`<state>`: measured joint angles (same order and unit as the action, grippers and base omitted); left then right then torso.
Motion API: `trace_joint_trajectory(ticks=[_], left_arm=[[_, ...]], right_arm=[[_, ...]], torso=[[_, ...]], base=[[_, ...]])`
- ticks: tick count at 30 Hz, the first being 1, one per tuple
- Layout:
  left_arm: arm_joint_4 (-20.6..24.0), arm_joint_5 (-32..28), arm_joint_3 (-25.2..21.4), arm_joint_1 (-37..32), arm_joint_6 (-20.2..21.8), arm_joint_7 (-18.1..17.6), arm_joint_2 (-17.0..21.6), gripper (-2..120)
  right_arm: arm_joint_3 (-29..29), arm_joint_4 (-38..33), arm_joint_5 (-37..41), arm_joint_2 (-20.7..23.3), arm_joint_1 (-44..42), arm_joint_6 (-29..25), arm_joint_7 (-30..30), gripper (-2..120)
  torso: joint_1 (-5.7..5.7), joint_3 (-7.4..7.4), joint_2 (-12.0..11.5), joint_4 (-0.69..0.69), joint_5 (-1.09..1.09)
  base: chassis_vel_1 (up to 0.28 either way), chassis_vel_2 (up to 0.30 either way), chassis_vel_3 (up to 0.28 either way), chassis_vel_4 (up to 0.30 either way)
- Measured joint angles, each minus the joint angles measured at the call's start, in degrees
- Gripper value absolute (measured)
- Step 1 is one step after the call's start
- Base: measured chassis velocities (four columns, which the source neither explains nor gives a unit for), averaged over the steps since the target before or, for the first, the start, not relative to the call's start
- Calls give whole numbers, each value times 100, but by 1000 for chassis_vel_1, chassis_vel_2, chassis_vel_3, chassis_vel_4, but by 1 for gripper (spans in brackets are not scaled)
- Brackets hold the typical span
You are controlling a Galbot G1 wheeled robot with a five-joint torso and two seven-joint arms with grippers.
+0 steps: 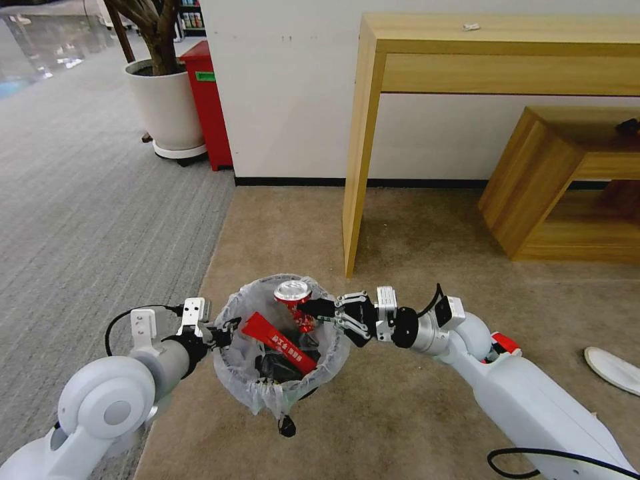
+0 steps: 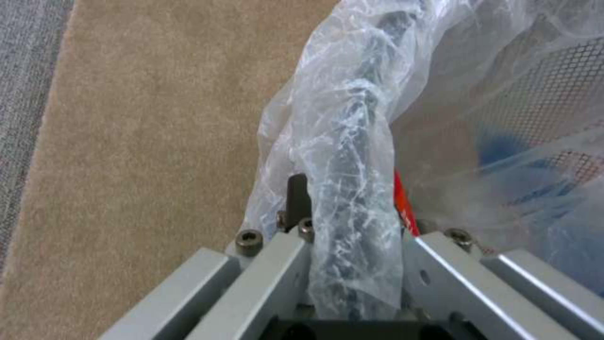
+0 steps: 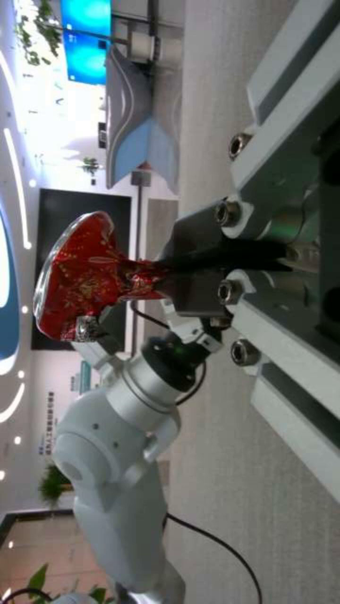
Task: Pick up the trash bin and place the garbage on the floor into it.
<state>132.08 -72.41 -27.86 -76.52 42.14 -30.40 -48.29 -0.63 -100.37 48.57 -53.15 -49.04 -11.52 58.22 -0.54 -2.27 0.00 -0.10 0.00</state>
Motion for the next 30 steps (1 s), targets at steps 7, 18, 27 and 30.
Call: trace_joint_trajectory(ticks=[7, 18, 27, 30], left_arm=[[2, 18, -6, 2, 0, 8, -9, 0], [43, 26, -45, -31, 0, 10, -14, 0], [85, 39, -102, -90, 0, 10, 19, 0], [100, 45, -110, -98, 0, 8, 28, 0]], right_arm=[[116, -23, -7, 47, -38, 49, 65, 23], [171, -85, 46, 72, -14, 51, 72, 59], [247, -160, 65, 90, -35, 54, 76, 93], [272, -192, 66, 112, -59, 64, 89, 100]], torso=[[0, 0, 0, 0, 0], [0, 0, 0, 0, 0], [0, 0, 0, 0, 0], [0, 0, 0, 0, 0]], base=[[0, 0, 0, 0], [0, 0, 0, 0], [0, 0, 0, 0], [0, 0, 0, 0]])
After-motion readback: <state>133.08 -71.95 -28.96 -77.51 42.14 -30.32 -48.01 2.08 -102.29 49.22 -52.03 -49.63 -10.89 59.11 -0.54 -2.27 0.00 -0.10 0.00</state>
